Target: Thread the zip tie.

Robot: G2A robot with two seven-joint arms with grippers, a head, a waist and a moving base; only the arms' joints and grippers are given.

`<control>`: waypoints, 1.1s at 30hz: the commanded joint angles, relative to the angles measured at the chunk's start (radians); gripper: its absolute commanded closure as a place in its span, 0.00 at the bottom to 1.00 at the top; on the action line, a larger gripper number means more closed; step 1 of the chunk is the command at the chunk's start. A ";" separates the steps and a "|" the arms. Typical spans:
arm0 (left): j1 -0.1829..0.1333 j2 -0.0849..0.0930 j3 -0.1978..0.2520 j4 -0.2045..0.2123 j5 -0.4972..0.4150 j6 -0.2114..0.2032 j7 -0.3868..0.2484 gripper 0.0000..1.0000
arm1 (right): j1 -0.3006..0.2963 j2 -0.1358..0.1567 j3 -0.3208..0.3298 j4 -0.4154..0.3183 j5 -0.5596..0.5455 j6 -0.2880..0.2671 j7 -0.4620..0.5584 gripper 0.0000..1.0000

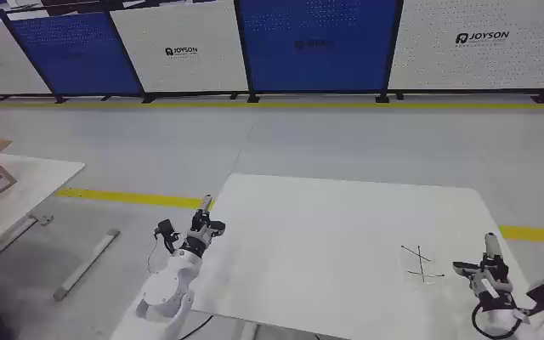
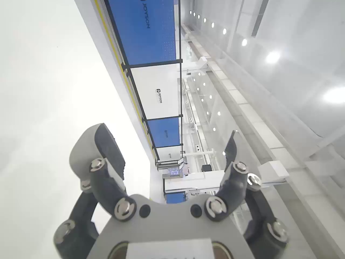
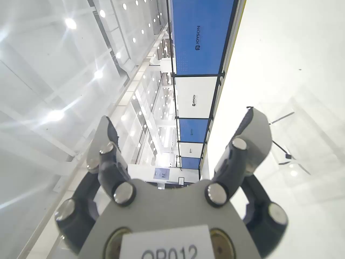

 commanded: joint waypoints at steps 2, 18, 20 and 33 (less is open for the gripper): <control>0.000 0.000 0.000 0.000 0.000 0.000 0.000 0.22 | 0.000 0.000 0.000 0.000 0.000 0.000 0.000 0.00; 0.000 0.000 0.000 0.000 0.000 0.000 0.000 0.00 | 0.005 0.013 0.048 -0.015 -0.023 0.015 0.221 0.00; 0.000 0.000 0.000 0.000 0.000 0.000 0.000 0.00 | 0.003 0.019 0.070 -0.025 -0.053 0.029 0.280 0.00; 0.000 0.000 0.000 0.000 0.000 0.000 0.000 0.00 | 0.010 0.032 0.109 -0.026 -0.097 0.059 0.432 0.00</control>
